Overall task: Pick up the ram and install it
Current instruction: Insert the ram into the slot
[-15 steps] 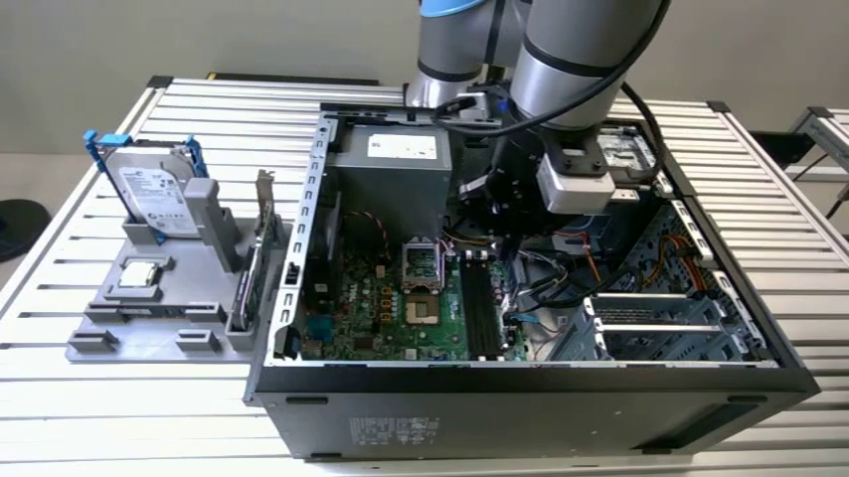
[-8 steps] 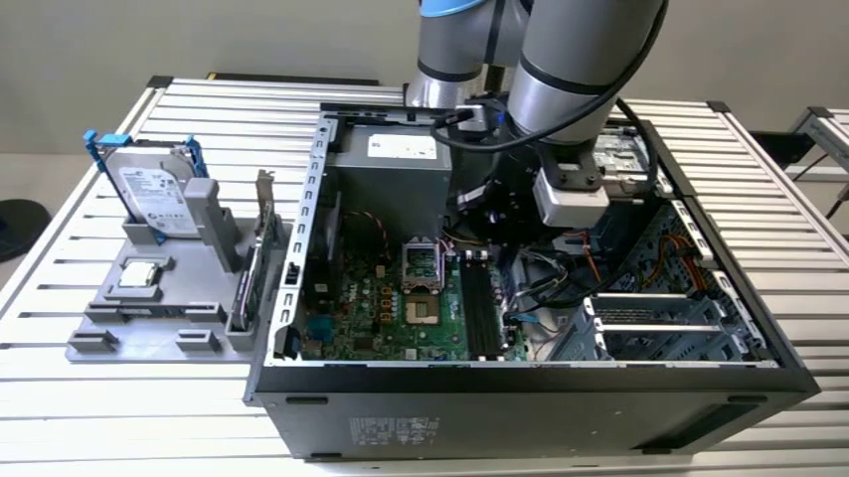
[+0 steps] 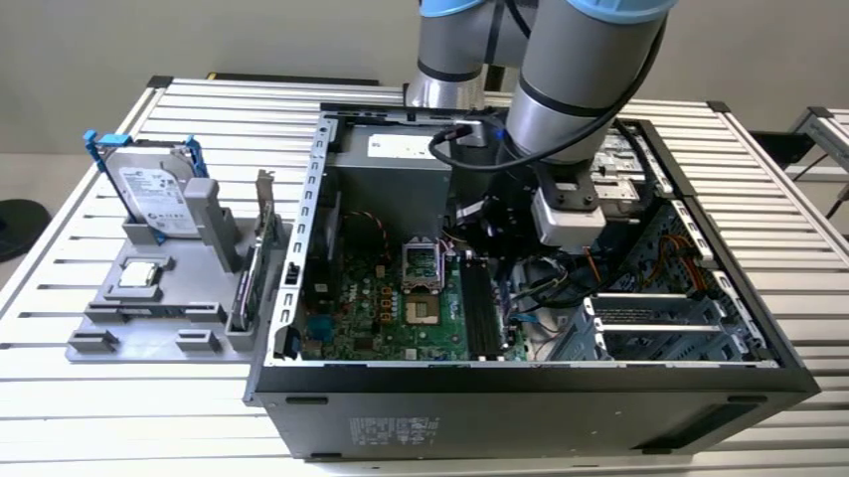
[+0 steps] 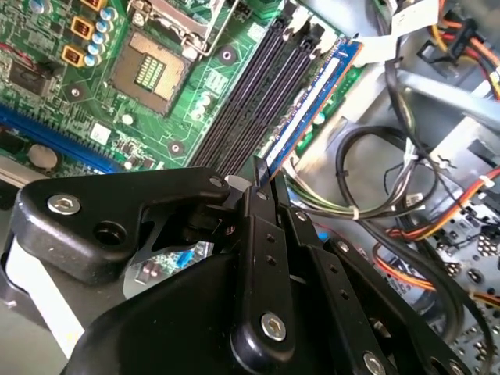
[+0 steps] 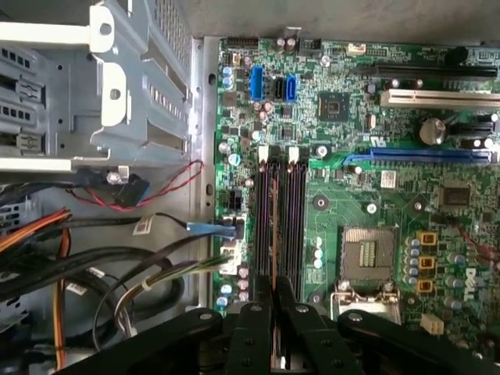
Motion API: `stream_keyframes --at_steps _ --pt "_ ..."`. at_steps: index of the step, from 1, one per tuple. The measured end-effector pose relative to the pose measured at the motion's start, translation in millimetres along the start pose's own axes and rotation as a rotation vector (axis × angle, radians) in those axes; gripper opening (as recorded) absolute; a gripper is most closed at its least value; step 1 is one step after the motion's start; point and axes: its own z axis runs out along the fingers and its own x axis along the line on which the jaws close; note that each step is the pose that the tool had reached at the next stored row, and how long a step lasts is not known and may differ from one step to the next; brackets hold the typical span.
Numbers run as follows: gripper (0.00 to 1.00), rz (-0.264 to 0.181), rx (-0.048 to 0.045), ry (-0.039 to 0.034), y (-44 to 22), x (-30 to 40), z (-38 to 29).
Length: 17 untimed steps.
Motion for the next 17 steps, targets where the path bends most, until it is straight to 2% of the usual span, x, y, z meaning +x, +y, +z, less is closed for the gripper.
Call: stream_keyframes --at_steps 4,10,17 --pt "0.00 0.000 -0.0003 -0.0001 2.7 0.1 7.0" --pt "0.00 0.000 -0.0003 -0.0001 2.9 0.6 16.6" --pt "0.00 0.000 -0.0002 -0.0001 2.9 1.8 19.9"
